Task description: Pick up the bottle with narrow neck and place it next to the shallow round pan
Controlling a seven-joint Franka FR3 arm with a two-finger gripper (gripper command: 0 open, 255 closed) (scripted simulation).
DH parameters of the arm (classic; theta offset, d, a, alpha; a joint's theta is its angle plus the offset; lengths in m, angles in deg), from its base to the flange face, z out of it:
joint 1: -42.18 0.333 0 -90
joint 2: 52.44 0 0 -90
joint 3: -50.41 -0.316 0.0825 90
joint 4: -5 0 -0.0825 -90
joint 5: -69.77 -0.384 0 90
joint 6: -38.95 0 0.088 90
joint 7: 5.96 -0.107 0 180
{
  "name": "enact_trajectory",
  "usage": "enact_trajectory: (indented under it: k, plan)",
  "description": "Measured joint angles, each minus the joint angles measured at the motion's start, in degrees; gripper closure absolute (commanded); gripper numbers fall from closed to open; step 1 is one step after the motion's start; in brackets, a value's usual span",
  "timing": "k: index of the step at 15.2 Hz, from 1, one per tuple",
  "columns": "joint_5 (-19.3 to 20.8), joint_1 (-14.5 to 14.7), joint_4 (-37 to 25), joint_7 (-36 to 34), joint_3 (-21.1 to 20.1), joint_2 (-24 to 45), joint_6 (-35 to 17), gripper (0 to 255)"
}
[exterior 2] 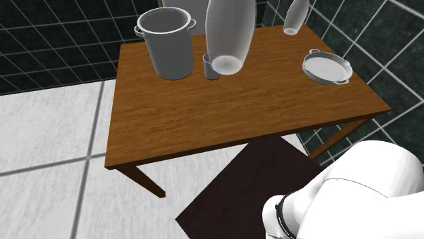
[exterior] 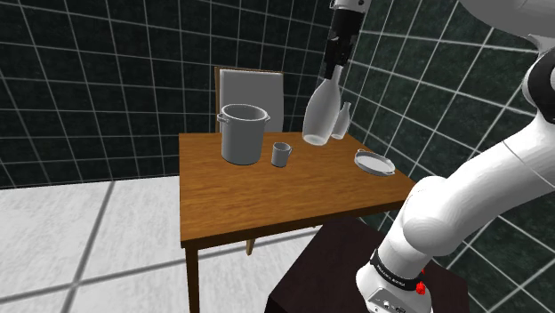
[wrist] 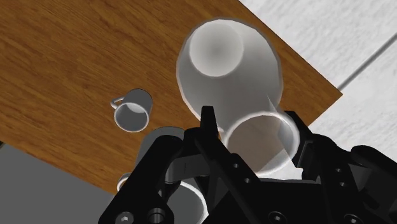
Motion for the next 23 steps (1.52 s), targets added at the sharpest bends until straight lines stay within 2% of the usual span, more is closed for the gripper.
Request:
enact_trajectory:
  k: [8, 16, 23]
  plan:
    - [-0.25, 0.05, -8.84, 0.83, 0.41, 2.85, 6.01, 255]
    - [3.13, -2.88, -8.7, 11.94, 8.17, 1.05, 6.92, 255]
    - [5.72, -5.16, -11.32, 22.76, 16.07, 2.03, 7.51, 255]
